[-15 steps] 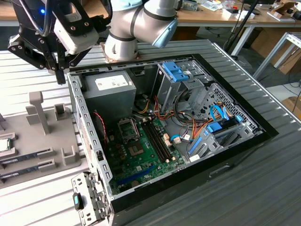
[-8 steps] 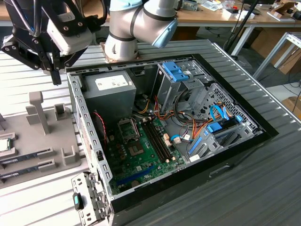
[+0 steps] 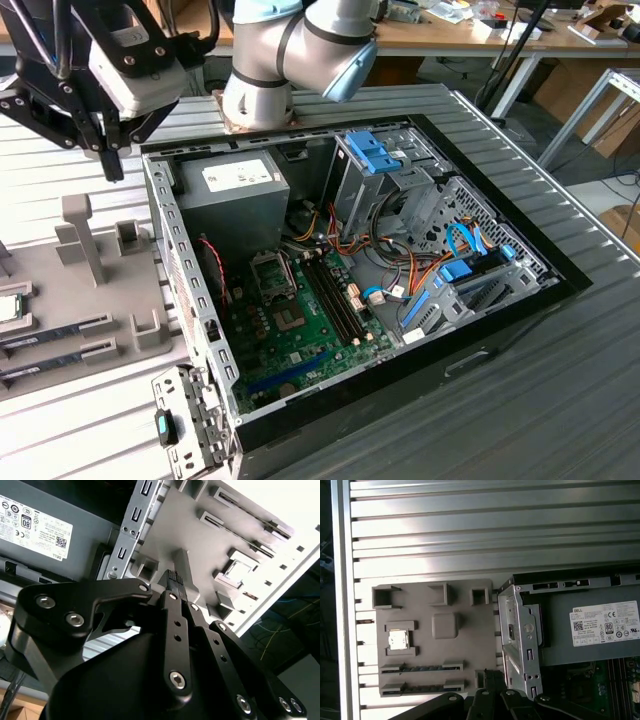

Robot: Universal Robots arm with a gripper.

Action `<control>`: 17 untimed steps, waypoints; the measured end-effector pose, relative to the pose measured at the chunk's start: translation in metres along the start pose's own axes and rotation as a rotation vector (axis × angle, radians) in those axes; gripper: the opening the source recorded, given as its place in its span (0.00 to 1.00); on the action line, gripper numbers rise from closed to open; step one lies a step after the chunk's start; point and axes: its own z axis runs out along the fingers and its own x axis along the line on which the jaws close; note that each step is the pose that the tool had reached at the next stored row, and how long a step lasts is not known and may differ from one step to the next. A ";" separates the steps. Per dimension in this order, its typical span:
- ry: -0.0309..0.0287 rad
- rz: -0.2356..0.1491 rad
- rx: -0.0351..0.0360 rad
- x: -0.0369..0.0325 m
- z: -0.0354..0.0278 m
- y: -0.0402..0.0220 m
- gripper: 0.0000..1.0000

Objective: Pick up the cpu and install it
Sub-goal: 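Reach for the cpu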

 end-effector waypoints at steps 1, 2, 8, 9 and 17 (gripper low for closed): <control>-0.0001 0.000 0.0000 0.0009 0.0000 -0.0001 0.11; 0.0000 0.000 0.0000 0.0014 0.0000 -0.0001 0.11; -0.0001 0.000 0.0000 0.0057 -0.0001 -0.0005 0.11; -0.0001 0.000 -0.0001 0.0069 -0.0001 -0.0005 0.11; -0.0001 0.000 -0.0001 0.0147 -0.0004 -0.0011 0.11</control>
